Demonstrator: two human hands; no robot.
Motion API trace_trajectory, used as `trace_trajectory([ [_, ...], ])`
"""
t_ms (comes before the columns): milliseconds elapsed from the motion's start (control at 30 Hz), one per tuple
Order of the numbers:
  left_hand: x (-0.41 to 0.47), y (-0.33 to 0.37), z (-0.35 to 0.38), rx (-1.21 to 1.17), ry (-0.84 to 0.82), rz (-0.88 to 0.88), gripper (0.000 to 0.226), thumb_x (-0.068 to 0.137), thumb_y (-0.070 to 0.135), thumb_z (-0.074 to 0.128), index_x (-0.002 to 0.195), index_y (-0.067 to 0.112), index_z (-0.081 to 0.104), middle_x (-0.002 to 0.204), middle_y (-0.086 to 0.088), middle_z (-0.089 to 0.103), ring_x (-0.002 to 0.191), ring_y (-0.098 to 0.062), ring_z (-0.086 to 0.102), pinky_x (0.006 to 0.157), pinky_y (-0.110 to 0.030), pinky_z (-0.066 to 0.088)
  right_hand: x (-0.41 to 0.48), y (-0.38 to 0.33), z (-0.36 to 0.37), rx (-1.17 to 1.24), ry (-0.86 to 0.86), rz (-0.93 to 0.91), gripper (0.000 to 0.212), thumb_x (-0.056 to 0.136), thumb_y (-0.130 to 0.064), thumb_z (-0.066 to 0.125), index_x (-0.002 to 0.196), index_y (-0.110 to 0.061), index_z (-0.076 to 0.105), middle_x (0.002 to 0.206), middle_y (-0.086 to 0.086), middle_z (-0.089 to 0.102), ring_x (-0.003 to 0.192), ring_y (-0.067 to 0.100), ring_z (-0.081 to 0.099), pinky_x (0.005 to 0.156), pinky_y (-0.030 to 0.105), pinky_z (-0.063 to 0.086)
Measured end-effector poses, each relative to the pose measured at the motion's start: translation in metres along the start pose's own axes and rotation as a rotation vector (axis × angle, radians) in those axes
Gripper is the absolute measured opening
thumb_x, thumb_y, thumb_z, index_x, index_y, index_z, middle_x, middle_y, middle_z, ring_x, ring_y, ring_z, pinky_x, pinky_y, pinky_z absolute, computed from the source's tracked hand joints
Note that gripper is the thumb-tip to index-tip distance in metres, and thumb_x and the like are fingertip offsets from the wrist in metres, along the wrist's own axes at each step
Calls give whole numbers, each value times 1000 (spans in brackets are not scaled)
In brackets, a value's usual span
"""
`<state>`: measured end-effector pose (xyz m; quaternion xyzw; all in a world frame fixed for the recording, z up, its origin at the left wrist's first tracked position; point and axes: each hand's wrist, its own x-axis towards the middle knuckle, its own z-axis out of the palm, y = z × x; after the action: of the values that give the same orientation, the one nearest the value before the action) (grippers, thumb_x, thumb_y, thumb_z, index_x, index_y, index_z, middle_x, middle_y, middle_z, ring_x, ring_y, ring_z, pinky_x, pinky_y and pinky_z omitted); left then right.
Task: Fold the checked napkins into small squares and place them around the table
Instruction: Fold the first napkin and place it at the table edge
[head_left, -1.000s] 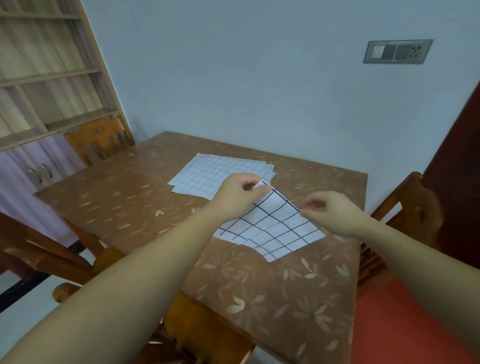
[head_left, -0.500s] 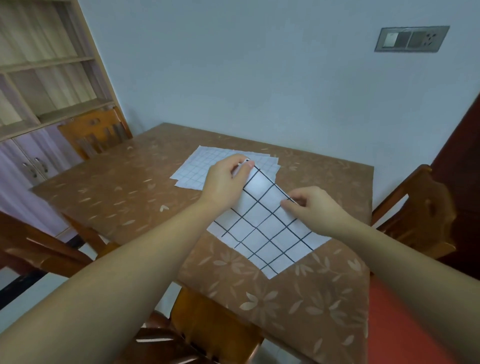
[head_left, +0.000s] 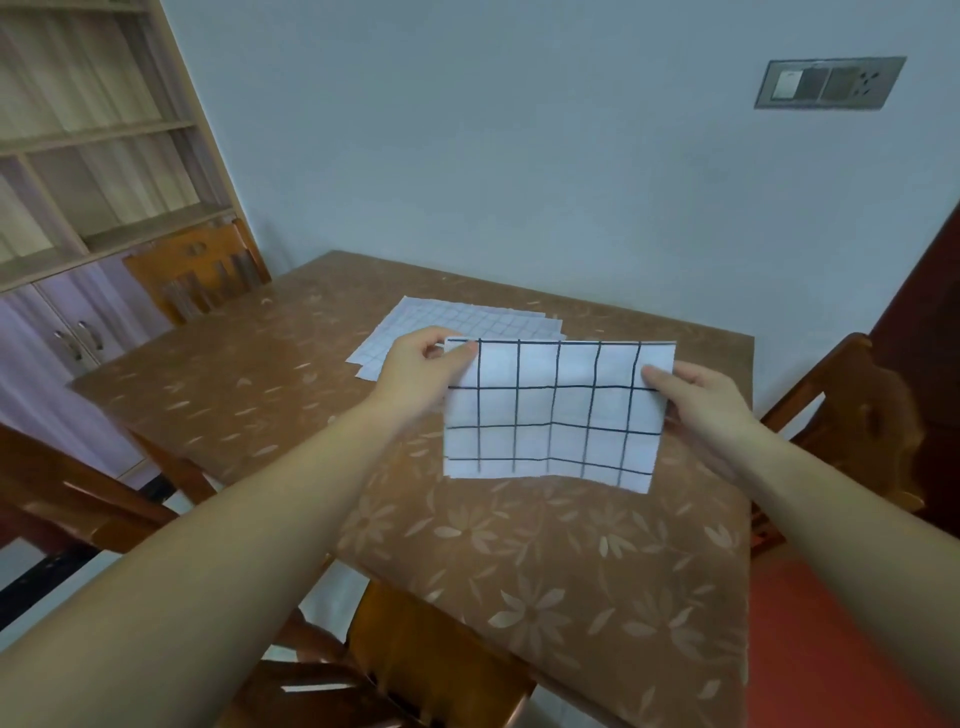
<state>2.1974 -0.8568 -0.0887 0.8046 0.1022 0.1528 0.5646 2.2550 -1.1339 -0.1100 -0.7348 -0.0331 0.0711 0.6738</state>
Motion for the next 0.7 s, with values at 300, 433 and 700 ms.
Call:
trace_trajectory([
  [300,-11,-6,1,236,-439,-176,22,78,32,80,95,22,71,85,5,67,78,-11,66,68,-25,52,-3,-45,-2,-404,-86,-273,18,93,-26,62,90,-13,75,83,6,75,70,13,67,70,30,52],
  [433,-21,17,34,258,-569,-90,35,86,44,69,60,23,60,55,11,56,50,-6,53,54,-18,42,-9,-53,4,-509,-205,-269,20,94,-28,63,78,-19,71,50,-17,51,49,0,46,59,22,39],
  [700,-20,24,54,63,-409,-25,48,92,43,62,56,22,37,51,9,38,43,-9,35,48,-22,30,-12,-55,-6,-455,-190,-260,22,92,-28,65,78,-13,72,47,-12,38,50,7,39,54,16,37],
])
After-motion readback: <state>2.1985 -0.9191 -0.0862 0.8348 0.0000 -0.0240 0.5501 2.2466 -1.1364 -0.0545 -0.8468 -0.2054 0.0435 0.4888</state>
